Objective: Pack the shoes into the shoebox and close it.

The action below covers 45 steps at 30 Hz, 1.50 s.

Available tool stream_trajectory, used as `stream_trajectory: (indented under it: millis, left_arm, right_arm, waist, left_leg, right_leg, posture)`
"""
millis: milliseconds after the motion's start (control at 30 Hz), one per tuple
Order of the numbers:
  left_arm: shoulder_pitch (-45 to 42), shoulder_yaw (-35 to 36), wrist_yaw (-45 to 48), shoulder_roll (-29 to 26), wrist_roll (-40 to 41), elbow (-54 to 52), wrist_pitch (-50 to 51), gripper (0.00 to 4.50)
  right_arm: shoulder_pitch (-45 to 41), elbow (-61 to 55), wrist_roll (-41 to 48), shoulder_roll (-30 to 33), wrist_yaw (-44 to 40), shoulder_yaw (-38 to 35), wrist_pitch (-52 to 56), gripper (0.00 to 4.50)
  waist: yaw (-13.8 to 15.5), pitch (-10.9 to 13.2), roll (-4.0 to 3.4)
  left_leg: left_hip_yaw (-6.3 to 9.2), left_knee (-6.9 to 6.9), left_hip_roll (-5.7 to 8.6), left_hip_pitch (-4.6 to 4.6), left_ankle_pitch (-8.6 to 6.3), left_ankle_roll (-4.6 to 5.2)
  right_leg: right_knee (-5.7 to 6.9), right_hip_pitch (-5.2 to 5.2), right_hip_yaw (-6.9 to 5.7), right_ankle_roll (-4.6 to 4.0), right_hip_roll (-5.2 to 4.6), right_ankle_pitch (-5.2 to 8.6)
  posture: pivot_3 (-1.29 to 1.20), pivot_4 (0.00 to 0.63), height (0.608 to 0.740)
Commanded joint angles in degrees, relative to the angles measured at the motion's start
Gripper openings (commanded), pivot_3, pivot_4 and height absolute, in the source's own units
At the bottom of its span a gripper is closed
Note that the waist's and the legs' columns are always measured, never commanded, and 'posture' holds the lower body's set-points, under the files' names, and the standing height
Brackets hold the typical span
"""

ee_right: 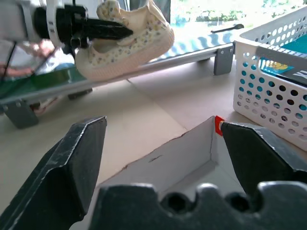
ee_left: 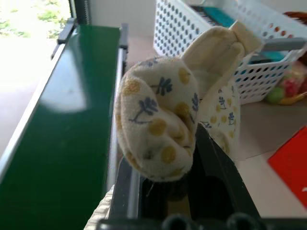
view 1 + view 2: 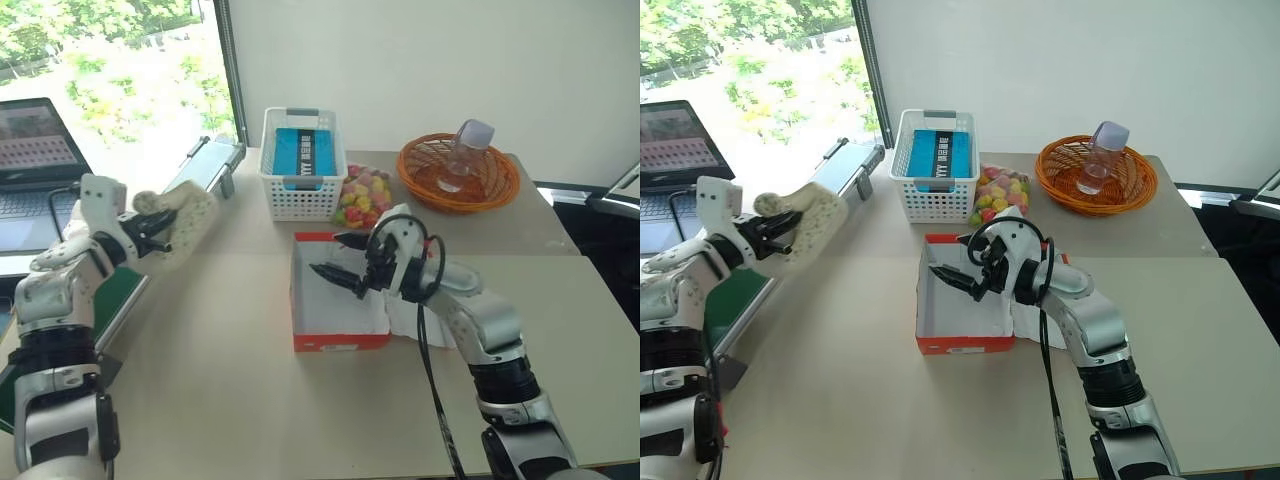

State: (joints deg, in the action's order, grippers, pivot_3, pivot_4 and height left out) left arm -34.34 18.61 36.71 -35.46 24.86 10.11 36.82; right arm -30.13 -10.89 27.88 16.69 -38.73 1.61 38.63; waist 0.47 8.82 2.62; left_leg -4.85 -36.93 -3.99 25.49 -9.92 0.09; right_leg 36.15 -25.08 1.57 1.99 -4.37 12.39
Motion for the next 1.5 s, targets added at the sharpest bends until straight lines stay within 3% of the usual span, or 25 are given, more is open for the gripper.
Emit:
stream_trajectory:
  millis: [33,233,433,800,1300,1500]
  left_arm:
    - [-3.0,-1.0,-4.4,4.5,4.4,-10.9,4.0,0.21]
    - [-8.5,-3.6,-12.9,15.6,7.8,-17.2,7.7,0.21]
    - [-11.1,-5.2,-16.0,21.0,9.3,-17.6,7.3,0.21]
    - [-11.2,-7.7,-17.2,25.7,10.0,-16.9,6.2,0.21]
    - [-10.9,-9.8,-17.8,29.1,9.9,-15.8,5.6,0.21]
    - [-11.2,-9.0,-19.1,30.3,11.0,-16.7,6.5,0.21]
  right_arm:
    - [-1.6,-3.6,6.8,-1.7,4.2,-5.8,5.3,4.50]
    - [-2.8,-4.4,15.7,-5.7,13.0,-13.6,11.7,4.50]
    - [-5.6,-5.4,24.0,-10.6,23.7,-20.1,12.3,4.50]
    - [-5.6,-7.0,26.2,-11.6,28.2,-17.8,11.0,4.50]
    - [-9.1,1.3,21.2,-12.1,24.5,-13.4,4.1,4.50]
    - [-10.3,5.5,19.9,-13.0,22.6,-12.9,1.1,2.70]
  waist:
    - [-0.4,0.0,0.00]
    - [-0.6,0.0,0.01]
    - [-1.5,0.0,0.00]
    - [-1.4,0.0,0.00]
    - [-1.4,0.0,0.00]
    - [-1.4,0.0,0.00]
  left_leg:
    - [0.01,0.00,0.00,-0.01,0.00,0.00]
    - [0.08,-0.04,0.03,-0.02,0.01,0.02]
    - [0.11,-0.02,0.03,-0.03,0.02,0.03]
    - [0.13,-0.03,0.05,-0.02,0.02,0.04]
    - [0.15,-0.03,0.06,-0.01,0.02,0.04]
    - [0.14,-0.03,0.06,0.00,0.02,0.05]
  right_leg:
    - [0.01,0.00,0.00,0.00,0.01,0.00]
    - [0.02,0.05,0.01,0.05,0.02,-0.03]
    - [0.02,0.04,0.07,0.05,0.06,-0.03]
    - [-0.02,0.04,0.08,0.07,0.06,-0.04]
    - [-0.04,0.04,0.08,0.08,0.06,-0.04]
    - [-0.05,0.04,0.08,0.10,0.06,-0.05]
  posture:
    - [0.00,0.150,0.740]
    - [0.00,0.150,0.740]
    - [0.00,0.150,0.740]
    - [0.00,0.150,0.740]
    - [0.00,0.150,0.740]
    - [0.00,0.150,0.740]
